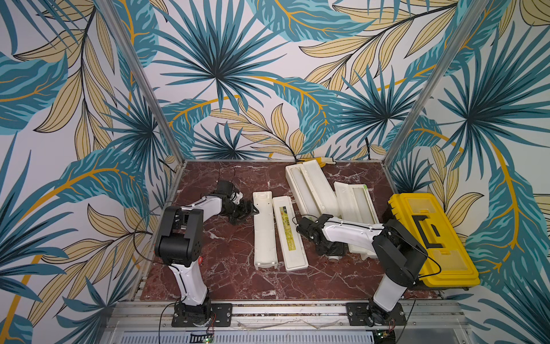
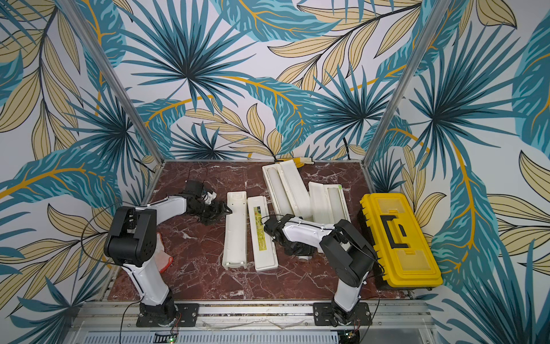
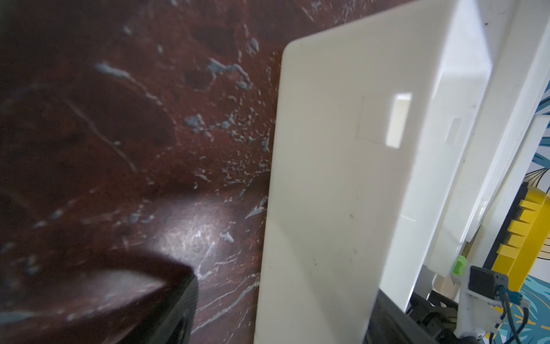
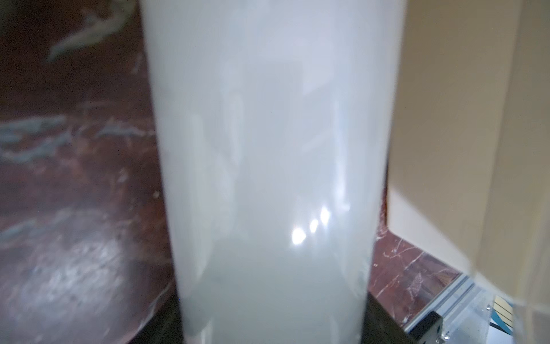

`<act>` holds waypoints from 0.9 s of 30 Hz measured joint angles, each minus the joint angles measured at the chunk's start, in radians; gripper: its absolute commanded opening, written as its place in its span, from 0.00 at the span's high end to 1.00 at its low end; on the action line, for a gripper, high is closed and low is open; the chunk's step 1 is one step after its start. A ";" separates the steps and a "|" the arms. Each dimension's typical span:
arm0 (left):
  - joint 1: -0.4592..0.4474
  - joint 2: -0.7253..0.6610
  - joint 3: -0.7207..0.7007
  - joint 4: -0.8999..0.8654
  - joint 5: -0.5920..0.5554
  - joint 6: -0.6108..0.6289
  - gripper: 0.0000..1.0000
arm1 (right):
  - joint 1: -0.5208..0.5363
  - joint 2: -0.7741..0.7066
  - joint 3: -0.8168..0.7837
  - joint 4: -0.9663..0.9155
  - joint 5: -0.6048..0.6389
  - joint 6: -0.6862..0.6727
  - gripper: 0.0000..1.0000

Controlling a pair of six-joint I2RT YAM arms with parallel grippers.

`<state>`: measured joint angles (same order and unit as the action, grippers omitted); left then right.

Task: Put plastic wrap rolls into dispensers
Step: Adjust the plastic wrap at the center of the board.

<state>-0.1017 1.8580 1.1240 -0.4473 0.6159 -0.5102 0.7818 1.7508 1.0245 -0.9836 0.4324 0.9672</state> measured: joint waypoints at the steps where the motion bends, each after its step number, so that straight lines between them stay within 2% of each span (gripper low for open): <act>1: 0.001 0.001 0.000 0.000 0.002 0.001 0.17 | 0.025 -0.013 -0.014 0.002 -0.014 0.021 0.29; 4: 0.004 0.005 0.003 -0.002 0.011 0.003 0.18 | 0.079 -0.049 -0.050 0.008 -0.079 0.066 0.08; 6: 0.006 0.010 0.008 -0.002 0.014 0.005 0.17 | 0.091 -0.071 -0.058 0.006 -0.124 0.089 0.01; 14: 0.008 0.013 0.010 -0.002 0.022 0.005 0.17 | 0.051 -0.046 -0.002 0.010 -0.214 0.076 0.01; 27: 0.008 0.013 0.010 -0.002 0.022 0.005 0.17 | -0.176 -0.031 0.043 0.086 -0.251 -0.045 0.01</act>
<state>-0.0937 1.8713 1.1343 -0.4492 0.6376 -0.5053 0.6060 1.7195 1.0672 -0.8974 0.1810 0.9218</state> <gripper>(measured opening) 0.825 0.992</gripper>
